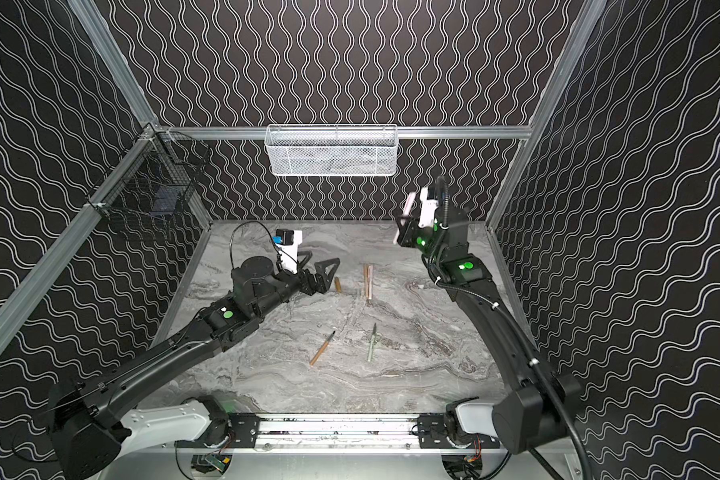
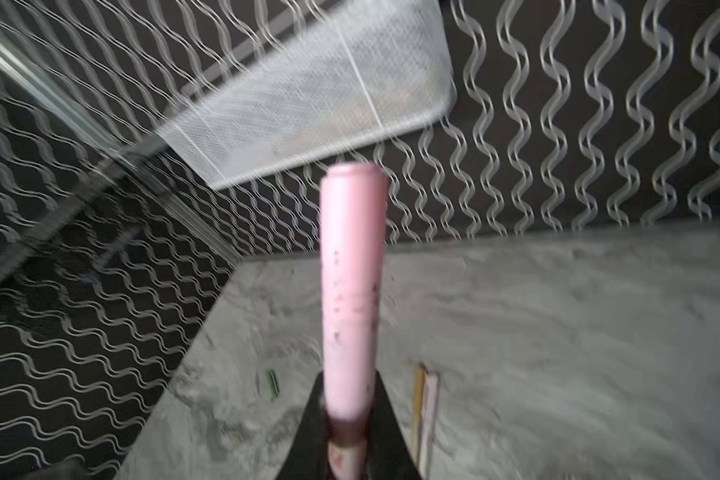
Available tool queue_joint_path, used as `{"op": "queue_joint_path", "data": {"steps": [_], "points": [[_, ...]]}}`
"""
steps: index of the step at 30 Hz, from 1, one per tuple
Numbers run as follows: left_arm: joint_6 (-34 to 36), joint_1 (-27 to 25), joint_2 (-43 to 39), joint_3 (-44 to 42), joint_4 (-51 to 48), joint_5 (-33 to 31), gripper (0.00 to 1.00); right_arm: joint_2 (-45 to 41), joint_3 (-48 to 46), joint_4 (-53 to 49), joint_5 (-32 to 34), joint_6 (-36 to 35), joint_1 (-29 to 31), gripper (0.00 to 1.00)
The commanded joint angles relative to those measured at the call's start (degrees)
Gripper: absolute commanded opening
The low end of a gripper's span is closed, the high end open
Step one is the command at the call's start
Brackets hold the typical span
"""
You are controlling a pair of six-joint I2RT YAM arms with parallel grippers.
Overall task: Insert the pens into the pen caps
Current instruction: 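Carry the capped pink pen down beside the other pens and release it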
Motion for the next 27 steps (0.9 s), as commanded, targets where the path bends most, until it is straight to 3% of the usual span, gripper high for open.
{"op": "queue_joint_path", "data": {"steps": [1, 8, 13, 21, 27], "points": [[-2.5, 0.6, 1.2, 1.6, -5.8, -7.5, 0.98, 5.3, -2.7, -5.2, -5.9, 1.0, -1.9, 0.0], [0.5, 0.8, 2.6, 3.3, -8.1, -10.0, 0.98, 23.8, 0.9, -10.6, -11.6, -1.1, -2.1, 0.03], [1.5, 1.5, 2.9, 3.4, -8.5, -11.7, 0.98, 33.8, 5.3, -13.6, -11.6, -1.9, -1.4, 0.06], [2.7, 2.3, 3.4, 3.6, -8.4, -11.8, 0.98, 40.4, 8.5, -14.9, -11.2, -2.5, -0.8, 0.13], [3.1, 3.1, 4.4, 4.1, -8.6, -11.7, 0.98, 40.9, 7.7, -14.4, -10.4, -1.8, -0.8, 0.26]]}}
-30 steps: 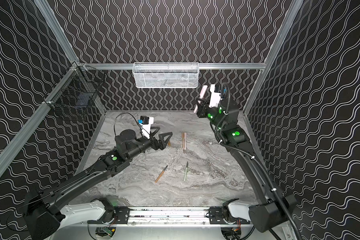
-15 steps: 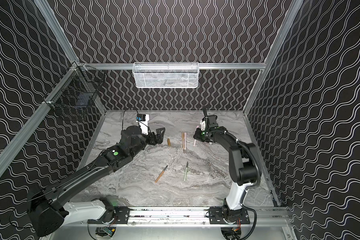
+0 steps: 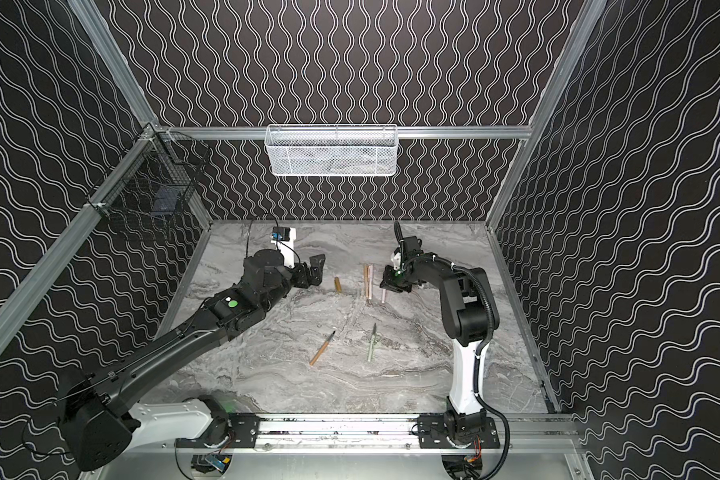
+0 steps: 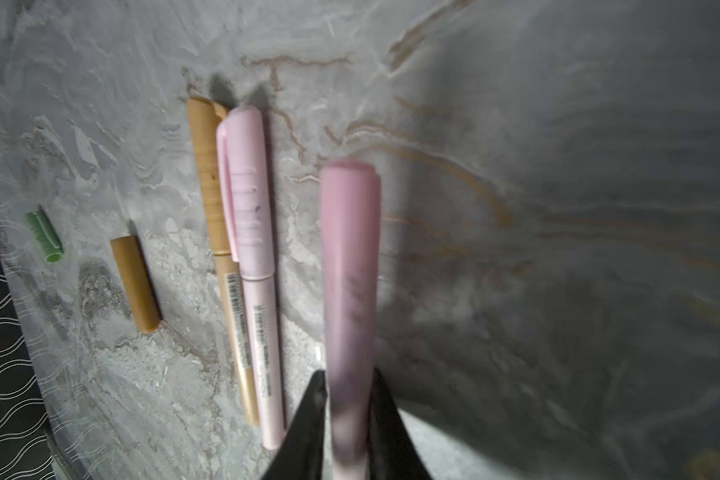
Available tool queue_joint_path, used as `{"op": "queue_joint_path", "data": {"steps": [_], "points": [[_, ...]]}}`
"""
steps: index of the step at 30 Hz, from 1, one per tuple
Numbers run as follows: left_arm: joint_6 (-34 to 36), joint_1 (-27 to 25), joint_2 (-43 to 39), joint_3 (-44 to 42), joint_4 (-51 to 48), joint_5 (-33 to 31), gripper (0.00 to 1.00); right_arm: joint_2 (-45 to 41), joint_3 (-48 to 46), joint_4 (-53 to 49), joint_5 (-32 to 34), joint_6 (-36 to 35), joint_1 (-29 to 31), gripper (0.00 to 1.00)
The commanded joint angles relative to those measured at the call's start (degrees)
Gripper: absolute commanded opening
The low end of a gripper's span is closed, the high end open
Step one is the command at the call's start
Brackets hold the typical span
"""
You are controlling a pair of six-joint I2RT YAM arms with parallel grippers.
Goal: Insert the pens into the pen caps
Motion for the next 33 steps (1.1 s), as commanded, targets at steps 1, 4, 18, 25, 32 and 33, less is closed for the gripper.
{"op": "queue_joint_path", "data": {"steps": [1, 4, 18, 25, 32, 33], "points": [[1.0, 0.8, 0.7, 0.6, 1.0, -0.2, 0.98, 0.4, -0.3, -0.9, 1.3, 0.3, 0.1, 0.27], [0.9, 1.6, 1.2, 0.9, 0.7, 0.0, 0.98, 0.8, 0.7, -1.9, 1.4, 0.1, 0.1, 0.29], [-2.8, 12.2, 16.6, 14.2, -19.2, -3.4, 0.93, -26.0, -14.4, 8.3, 2.0, 4.5, 1.2, 0.33], [-8.4, 22.4, 30.7, 21.9, -30.2, 7.5, 0.76, -33.2, -24.9, 12.4, 2.7, 4.5, 4.6, 0.32], [-7.9, 25.8, 47.5, 34.3, -37.3, 9.7, 0.65, -39.3, -30.7, 11.1, 6.7, 4.6, 5.8, 0.32], [-7.4, 25.8, 49.1, 35.6, -37.9, 9.3, 0.63, -40.4, -31.5, 10.8, 7.3, 4.4, 6.2, 0.32]]}}
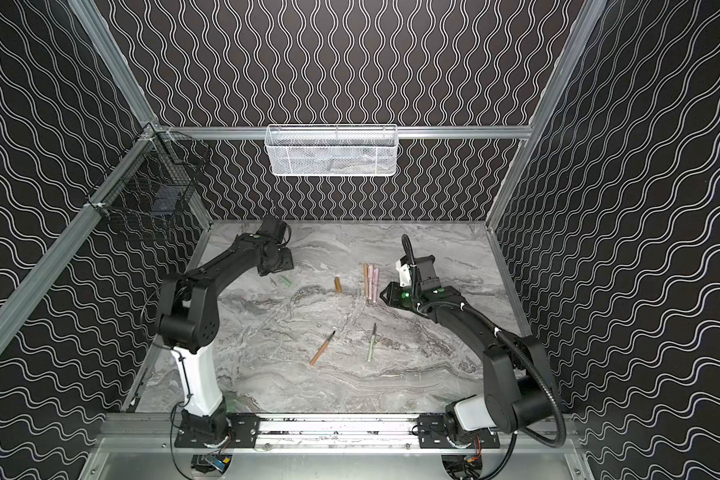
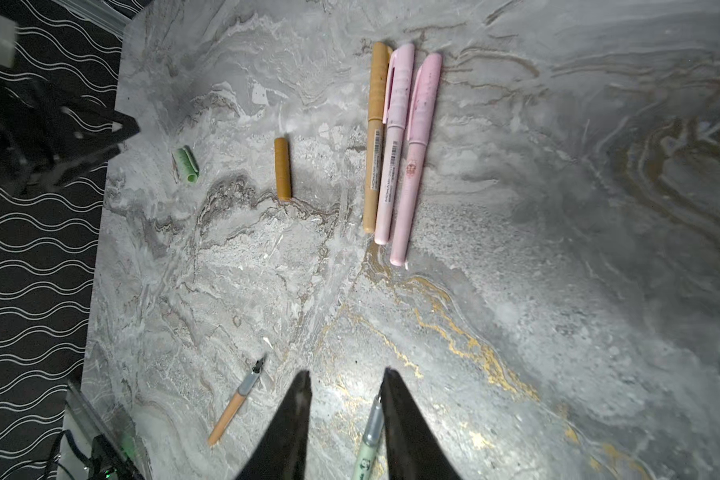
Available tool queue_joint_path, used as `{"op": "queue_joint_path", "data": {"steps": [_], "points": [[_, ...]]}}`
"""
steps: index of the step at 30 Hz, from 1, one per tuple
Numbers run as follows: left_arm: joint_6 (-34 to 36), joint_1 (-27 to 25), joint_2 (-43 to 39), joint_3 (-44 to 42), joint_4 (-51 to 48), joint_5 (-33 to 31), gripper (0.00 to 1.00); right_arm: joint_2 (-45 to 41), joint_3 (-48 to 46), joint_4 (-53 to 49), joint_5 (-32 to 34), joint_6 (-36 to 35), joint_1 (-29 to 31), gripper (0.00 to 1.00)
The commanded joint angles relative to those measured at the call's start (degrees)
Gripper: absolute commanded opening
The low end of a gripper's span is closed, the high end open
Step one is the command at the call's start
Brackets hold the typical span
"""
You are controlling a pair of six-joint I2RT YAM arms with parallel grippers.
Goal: Insert the pens into the pen caps
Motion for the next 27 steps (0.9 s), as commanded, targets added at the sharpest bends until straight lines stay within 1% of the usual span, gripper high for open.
{"op": "queue_joint_path", "data": {"steps": [1, 5, 8, 10, 14, 21, 27], "points": [[0.6, 0.2, 4.6, 4.1, -4.8, 1.2, 0.61, -3.6, -2.3, 0.4, 3.6, 0.3, 0.8, 0.32], [0.8, 0.3, 8.0, 6.2, -5.7, 1.1, 0.54, -7.2, -5.1, 1.2, 4.0, 1.1, 1.0, 0.32], [1.2, 0.2, 9.2, 7.6, -5.9, 0.9, 0.49, -8.1, -5.4, 1.0, 4.2, 1.0, 1.3, 0.32], [1.3, 0.2, 10.2, 8.9, -7.4, 0.7, 0.48, -8.1, -5.0, 0.1, 4.6, 0.6, 1.3, 0.32], [1.2, 0.3, 9.4, 5.8, -5.3, 1.4, 0.41, -8.5, -4.9, -0.2, 5.0, 0.2, 1.3, 0.31], [1.8, 0.1, 8.1, 1.6, -2.7, 2.9, 0.34, -9.6, -5.1, -0.9, 5.0, 0.4, 1.3, 0.3], [2.0, -1.8, 5.5, -2.6, -0.2, 3.3, 0.27, -11.2, -5.9, -1.3, 5.4, 0.9, 1.4, 0.29]]}}
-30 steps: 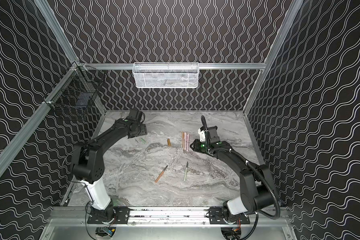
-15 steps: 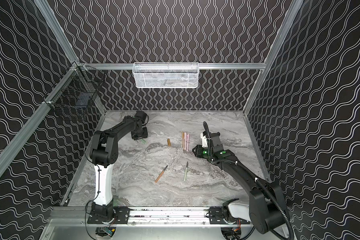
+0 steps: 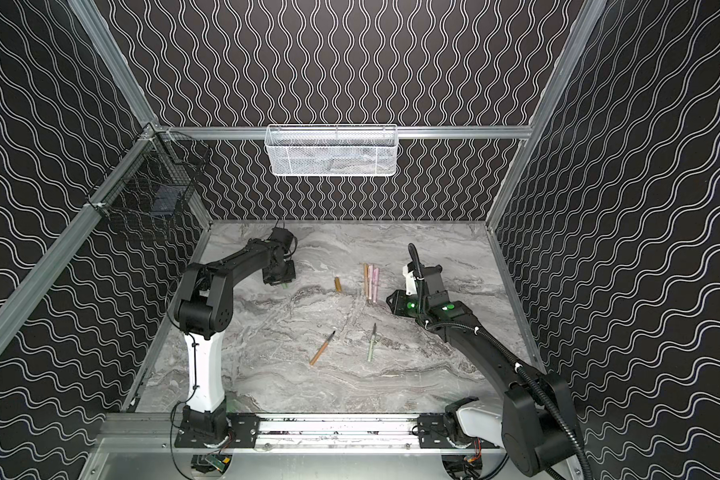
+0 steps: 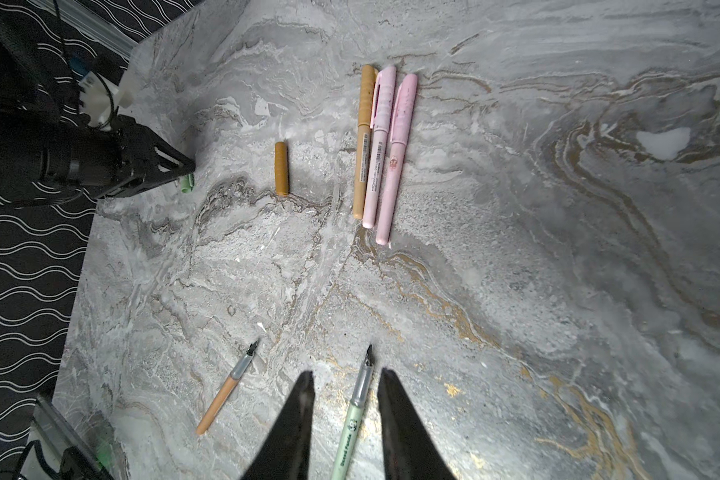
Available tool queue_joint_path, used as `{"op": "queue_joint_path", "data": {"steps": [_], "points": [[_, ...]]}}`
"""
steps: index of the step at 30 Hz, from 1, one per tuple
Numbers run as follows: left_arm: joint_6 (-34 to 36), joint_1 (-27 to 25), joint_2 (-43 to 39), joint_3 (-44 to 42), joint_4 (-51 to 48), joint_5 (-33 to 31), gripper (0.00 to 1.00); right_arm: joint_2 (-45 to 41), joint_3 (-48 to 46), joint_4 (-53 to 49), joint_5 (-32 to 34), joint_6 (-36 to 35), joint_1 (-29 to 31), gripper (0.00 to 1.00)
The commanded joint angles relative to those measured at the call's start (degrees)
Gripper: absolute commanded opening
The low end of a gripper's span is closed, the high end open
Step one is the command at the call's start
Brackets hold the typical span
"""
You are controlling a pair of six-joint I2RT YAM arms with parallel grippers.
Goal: Insert the pens into the pen caps
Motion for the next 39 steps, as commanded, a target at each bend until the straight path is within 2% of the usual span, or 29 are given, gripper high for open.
{"op": "queue_joint_path", "data": {"steps": [1, 10, 14, 21, 22, 28, 32, 35, 39], "points": [[0.4, -1.5, -1.1, -1.9, 0.8, 1.4, 0.26, -0.8, -0.3, -0.6, 1.1, 0.5, 0.1, 0.29], [-3.9, -10.6, -5.1, -7.5, 5.2, 3.1, 0.26, -2.5, -3.7, -3.4, 4.0, 1.3, 2.1, 0.29], [-5.4, -15.5, -6.2, -9.4, 7.3, 3.4, 0.26, -1.7, -4.4, -6.2, 8.6, 3.2, 7.7, 0.29], [-6.4, -17.5, -8.3, -13.3, 10.1, 4.8, 0.28, 3.6, -3.7, -7.4, 15.2, 8.5, 15.7, 0.31], [-6.5, -17.6, -8.8, -14.0, 10.7, 5.2, 0.3, 4.2, -3.5, -7.3, 15.5, 9.0, 16.2, 0.32], [-5.3, -17.6, -13.6, -15.8, 11.8, 7.0, 0.61, 5.3, 0.3, -11.5, 20.7, 10.6, 18.7, 0.36], [-3.7, -17.6, -18.6, -15.1, 10.2, 7.5, 0.7, 5.5, 1.0, -12.1, 21.5, 11.3, 18.9, 0.38], [-2.6, -17.6, -23.0, -14.7, 9.5, 10.2, 0.82, 6.9, 2.5, -13.8, 23.4, 11.6, 19.9, 0.38], [-1.9, -17.6, -31.3, -18.0, 10.0, 10.6, 0.9, 10.0, 4.9, -15.7, 24.2, 12.0, 20.9, 0.39]]}}
